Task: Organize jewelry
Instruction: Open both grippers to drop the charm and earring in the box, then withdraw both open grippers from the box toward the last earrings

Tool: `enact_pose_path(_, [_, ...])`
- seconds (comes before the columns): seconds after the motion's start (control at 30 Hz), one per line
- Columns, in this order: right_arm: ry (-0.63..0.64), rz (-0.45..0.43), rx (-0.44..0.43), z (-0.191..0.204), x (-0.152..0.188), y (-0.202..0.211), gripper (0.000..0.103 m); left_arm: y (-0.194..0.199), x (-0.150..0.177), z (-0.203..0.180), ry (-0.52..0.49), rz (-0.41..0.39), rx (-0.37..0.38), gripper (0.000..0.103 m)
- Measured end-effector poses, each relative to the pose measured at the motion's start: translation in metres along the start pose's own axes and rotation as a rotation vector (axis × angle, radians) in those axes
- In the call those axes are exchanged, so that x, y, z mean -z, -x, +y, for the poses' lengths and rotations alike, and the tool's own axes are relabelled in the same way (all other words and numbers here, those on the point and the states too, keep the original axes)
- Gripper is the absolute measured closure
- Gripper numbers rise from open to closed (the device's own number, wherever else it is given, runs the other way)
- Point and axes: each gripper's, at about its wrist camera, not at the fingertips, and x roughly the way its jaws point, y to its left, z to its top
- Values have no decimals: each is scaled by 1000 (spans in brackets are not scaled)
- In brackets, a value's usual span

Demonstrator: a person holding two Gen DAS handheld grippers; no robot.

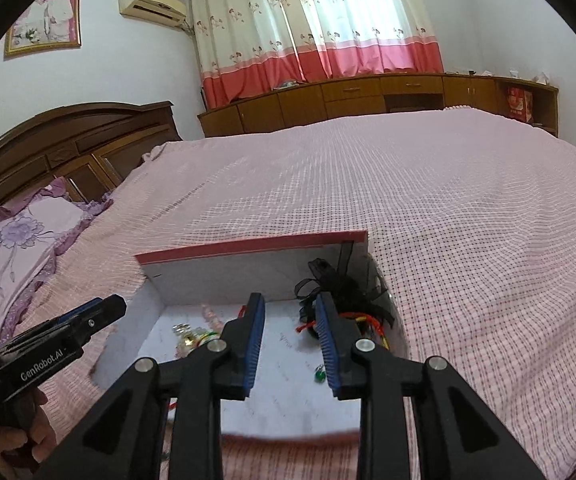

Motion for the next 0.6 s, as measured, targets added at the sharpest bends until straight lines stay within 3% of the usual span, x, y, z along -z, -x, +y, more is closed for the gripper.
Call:
enact_pose_path(0.2, [-7, -2, -32, 12, 13, 29, 74, 30, 8, 1, 2, -10, 7, 76])
enact_pose_path(0.6, [1, 43, -59, 34, 51, 58, 74, 60, 44, 4, -3, 53, -27, 75])
